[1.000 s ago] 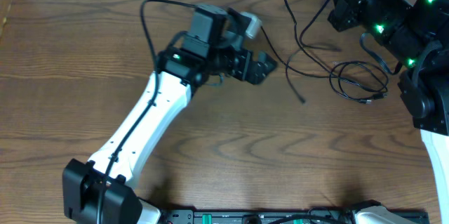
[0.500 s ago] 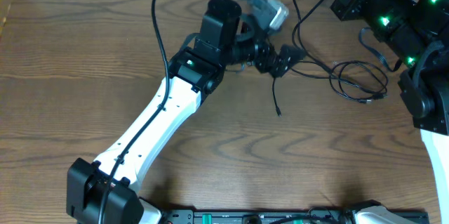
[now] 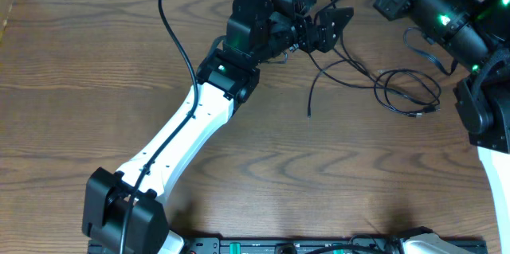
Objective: Untangle cables
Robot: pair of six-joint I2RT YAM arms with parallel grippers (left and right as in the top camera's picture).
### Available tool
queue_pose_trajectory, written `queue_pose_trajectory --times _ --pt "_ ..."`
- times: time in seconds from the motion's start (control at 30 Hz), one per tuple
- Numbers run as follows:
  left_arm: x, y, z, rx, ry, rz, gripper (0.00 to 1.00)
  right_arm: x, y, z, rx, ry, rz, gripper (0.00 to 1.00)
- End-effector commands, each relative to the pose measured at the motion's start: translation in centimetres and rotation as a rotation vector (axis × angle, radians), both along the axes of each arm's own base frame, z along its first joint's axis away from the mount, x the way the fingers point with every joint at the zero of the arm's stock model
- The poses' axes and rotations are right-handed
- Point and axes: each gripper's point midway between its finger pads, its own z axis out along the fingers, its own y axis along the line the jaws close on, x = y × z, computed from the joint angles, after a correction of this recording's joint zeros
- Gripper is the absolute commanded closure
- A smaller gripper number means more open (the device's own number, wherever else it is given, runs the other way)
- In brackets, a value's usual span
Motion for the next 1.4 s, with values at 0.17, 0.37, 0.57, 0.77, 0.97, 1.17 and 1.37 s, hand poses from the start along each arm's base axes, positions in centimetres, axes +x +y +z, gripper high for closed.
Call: queue_pose_trajectory --times 0.17,0.37,0.57,0.77,0.97,1.17,1.37 --pt "0.3 0.3 -0.2 -0.012 0.047 0.017 0.92 0.0 -0.6 1.1 0.025 -0.019 -0.029 0.99" --pt "0.1 4.1 -8.1 0.292 0.194 0.060 0.93 3.1 -6.4 -3.4 -0.122 0.094 -0.324 0.99" --pt "0.8 19.5 -12.3 0.718 0.353 0.562 0.93 5.1 -11.7 -12.9 -0.529 0.324 -0.533 0.70" --pt "-3.1 31.8 -1.0 0.575 0.225 0.912 0.92 5.9 -10.7 -26.4 -0.776 0.714 -0.328 0.46" --pt "-6.1 31.6 3.1 0.480 0.129 0.895 0.92 4.7 -3.8 -33.2 -0.716 0.848 0.145 0.34" --pt "-6.8 31.6 2.9 0.485 0.145 0.890 0.93 2.3 0.3 -38.9 -0.772 0.971 0.390 0.31" --pt "-6.7 31.8 2.5 0.499 0.160 0.895 0.93 1.4 3.1 -45.3 -0.959 1.041 0.441 0.30"
